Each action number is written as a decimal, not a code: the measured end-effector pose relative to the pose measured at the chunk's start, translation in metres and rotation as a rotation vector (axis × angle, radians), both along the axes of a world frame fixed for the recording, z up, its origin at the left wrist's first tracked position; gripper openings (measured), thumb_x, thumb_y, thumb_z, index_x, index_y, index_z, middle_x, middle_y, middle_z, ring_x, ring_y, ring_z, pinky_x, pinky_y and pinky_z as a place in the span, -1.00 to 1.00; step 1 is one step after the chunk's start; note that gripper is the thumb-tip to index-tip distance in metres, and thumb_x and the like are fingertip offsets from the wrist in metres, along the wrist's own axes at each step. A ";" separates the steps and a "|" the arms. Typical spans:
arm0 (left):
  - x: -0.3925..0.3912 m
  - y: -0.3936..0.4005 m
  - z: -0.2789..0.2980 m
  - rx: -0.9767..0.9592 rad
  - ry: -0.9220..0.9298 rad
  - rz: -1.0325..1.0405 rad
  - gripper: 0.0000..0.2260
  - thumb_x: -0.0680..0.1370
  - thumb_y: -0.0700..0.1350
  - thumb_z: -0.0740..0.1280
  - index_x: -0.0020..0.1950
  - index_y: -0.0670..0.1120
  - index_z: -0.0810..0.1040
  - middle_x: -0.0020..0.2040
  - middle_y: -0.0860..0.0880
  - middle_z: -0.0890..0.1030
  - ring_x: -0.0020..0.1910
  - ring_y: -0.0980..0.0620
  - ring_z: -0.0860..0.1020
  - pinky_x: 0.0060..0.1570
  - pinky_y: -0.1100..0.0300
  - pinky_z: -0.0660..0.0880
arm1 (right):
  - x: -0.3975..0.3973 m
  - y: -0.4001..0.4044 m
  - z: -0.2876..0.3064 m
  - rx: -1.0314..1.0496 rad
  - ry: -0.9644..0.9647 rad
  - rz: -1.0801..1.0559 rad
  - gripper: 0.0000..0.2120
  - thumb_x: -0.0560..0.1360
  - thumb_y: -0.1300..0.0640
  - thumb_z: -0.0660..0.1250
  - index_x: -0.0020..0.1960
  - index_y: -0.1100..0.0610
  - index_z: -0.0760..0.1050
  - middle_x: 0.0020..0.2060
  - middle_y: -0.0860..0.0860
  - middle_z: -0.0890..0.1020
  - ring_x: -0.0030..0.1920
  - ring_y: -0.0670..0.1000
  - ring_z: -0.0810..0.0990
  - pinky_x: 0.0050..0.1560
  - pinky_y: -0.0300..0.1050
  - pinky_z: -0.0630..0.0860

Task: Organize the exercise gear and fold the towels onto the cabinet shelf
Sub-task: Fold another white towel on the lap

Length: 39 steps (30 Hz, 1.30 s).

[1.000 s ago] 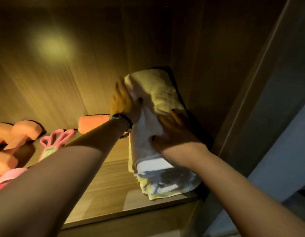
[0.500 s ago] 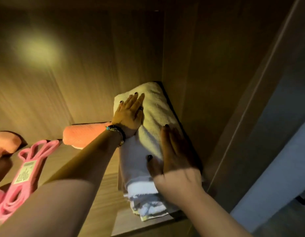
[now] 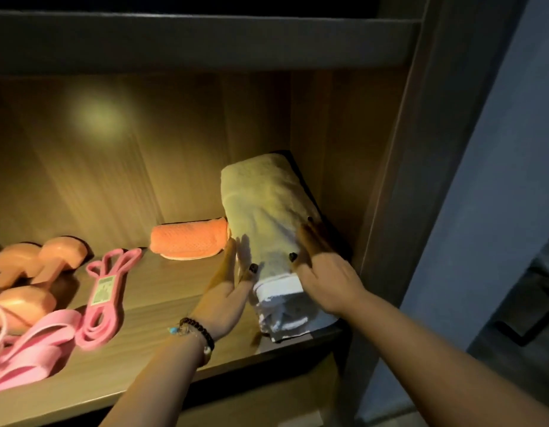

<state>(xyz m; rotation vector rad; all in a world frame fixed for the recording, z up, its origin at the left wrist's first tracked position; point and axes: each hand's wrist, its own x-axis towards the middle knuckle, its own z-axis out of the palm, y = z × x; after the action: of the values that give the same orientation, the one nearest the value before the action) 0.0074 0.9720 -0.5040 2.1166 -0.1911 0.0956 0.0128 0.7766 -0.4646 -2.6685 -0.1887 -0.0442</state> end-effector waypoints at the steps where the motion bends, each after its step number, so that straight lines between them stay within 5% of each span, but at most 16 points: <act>1: -0.010 0.001 0.006 0.009 -0.030 0.024 -0.22 0.45 0.29 0.19 0.58 0.14 -0.08 0.27 0.34 0.33 0.15 0.35 0.38 0.16 0.50 0.19 | -0.005 -0.003 0.007 0.044 -0.017 -0.004 -0.64 0.60 -0.07 0.07 -0.24 0.12 0.39 -0.17 0.11 0.51 -0.08 0.18 0.55 -0.10 -0.02 0.46; 3: -0.027 0.002 0.019 0.056 -0.096 0.026 -0.31 0.60 0.05 0.23 0.57 0.05 -0.15 0.46 0.22 0.11 0.34 0.39 0.17 0.25 0.59 0.01 | -0.018 -0.010 0.020 0.083 -0.066 0.027 -0.73 0.62 -0.08 0.07 -0.07 0.10 0.35 -0.04 0.06 0.44 -0.01 0.12 0.49 -0.03 -0.01 0.44; 5: -0.049 -0.001 0.039 0.106 -0.116 0.051 -0.33 0.64 -0.03 0.19 0.56 0.03 -0.23 0.49 0.23 -0.07 0.44 0.32 0.00 0.36 0.45 -0.06 | -0.037 -0.018 0.034 0.089 -0.114 0.094 -0.71 0.63 -0.09 0.07 0.20 0.09 0.32 0.17 0.00 0.39 0.21 0.07 0.44 0.13 0.01 0.44; 8: -0.078 -0.008 0.072 0.173 -0.142 0.049 -0.36 0.64 0.00 0.15 0.57 0.00 -0.19 0.46 0.31 -0.03 0.37 0.36 0.02 0.30 0.52 -0.05 | -0.071 -0.034 0.055 0.065 -0.176 0.148 -0.42 0.63 -0.11 0.07 0.57 0.00 -0.03 0.55 -0.12 0.02 0.54 -0.09 -0.03 0.49 -0.03 0.15; 12: -0.119 -0.023 0.101 0.254 -0.167 0.032 -0.29 0.64 0.08 0.14 0.55 0.02 -0.32 0.57 0.13 -0.19 0.53 0.20 -0.06 0.36 0.39 -0.06 | -0.120 -0.058 0.072 0.047 -0.252 0.190 -0.35 0.61 -0.13 0.10 0.58 -0.04 -0.13 0.56 -0.15 -0.09 0.52 -0.18 -0.15 0.47 -0.13 0.03; 24: -0.233 -0.069 0.077 0.249 -0.166 -0.007 -0.25 0.63 0.07 0.18 0.54 0.01 -0.35 0.58 0.10 -0.18 0.53 0.20 -0.10 0.45 0.32 -0.06 | -0.219 -0.093 0.053 -0.002 -0.278 0.219 -0.27 0.60 -0.12 0.15 0.56 0.01 -0.24 0.55 -0.11 -0.15 0.44 -0.25 -0.24 0.39 -0.28 -0.13; 39: -0.163 -0.137 0.075 0.440 -0.155 -0.189 -0.25 0.59 0.02 0.27 0.58 0.00 -0.19 0.60 0.06 -0.07 0.55 0.14 -0.07 0.51 0.21 0.02 | -0.186 -0.172 0.005 0.092 -0.142 -0.020 -0.23 0.57 -0.07 0.21 0.57 0.08 -0.19 0.56 -0.04 -0.09 0.54 -0.10 -0.09 0.47 -0.20 -0.12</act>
<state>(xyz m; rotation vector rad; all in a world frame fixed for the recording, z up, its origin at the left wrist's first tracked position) -0.1556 0.8350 -0.4294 2.5161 -0.5459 0.1135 -0.1737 0.6050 -0.4597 -2.5761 -0.2005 -0.2439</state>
